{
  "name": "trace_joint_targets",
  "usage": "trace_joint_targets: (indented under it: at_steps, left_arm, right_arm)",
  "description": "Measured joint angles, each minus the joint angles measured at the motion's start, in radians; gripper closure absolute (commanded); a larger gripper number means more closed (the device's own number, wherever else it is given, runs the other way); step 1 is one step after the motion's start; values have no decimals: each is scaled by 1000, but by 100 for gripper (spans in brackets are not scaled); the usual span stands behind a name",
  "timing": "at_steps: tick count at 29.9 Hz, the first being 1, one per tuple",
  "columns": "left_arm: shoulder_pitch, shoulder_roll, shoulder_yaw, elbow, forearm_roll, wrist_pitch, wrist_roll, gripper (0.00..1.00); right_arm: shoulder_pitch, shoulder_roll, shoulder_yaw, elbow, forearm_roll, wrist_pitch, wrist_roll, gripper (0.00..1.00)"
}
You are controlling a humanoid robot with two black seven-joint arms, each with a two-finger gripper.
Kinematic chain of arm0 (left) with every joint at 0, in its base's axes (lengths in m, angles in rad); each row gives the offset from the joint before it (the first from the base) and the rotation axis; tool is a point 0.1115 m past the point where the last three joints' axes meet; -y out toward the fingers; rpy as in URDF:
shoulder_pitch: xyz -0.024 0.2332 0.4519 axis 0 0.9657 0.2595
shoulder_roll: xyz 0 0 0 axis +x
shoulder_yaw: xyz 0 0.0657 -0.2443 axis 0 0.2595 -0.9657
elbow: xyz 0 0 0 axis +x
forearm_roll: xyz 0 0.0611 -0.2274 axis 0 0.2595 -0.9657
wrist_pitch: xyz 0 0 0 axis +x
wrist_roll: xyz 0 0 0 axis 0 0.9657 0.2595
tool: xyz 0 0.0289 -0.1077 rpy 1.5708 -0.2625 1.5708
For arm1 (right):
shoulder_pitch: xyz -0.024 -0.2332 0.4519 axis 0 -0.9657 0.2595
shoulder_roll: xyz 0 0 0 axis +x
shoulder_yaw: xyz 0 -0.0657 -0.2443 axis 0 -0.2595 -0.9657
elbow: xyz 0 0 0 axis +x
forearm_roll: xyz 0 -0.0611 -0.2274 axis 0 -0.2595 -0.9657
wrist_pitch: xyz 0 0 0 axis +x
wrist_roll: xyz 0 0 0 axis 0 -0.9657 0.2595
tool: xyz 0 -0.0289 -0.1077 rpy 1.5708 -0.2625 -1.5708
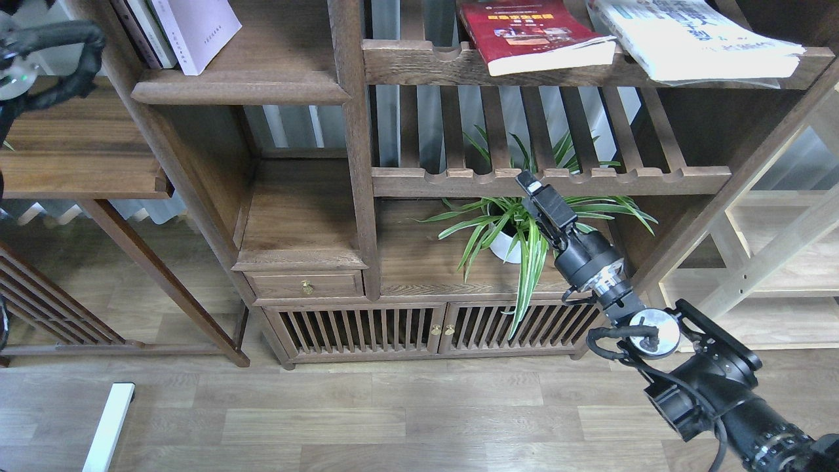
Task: Organize books on shelf
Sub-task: 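Withdraw the left gripper from the shelf and lower it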
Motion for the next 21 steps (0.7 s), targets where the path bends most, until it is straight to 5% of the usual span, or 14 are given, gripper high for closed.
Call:
trace_joint_targets:
  at_steps: [5,13,21]
  left_arm:
    - [117,-1,-137,-71,-129,-35,-2,40]
    - [271,-10,-276,-102,-417,-211,-3,36]
    - [564,-12,-318,-101,-717,-592,3,20]
  right_arm:
    - [9,4,0,0,16,0,0,8]
    - [7,-21,41,33,184,0,0,10]
    - [-32,-89,74,62,257,0,0,11]
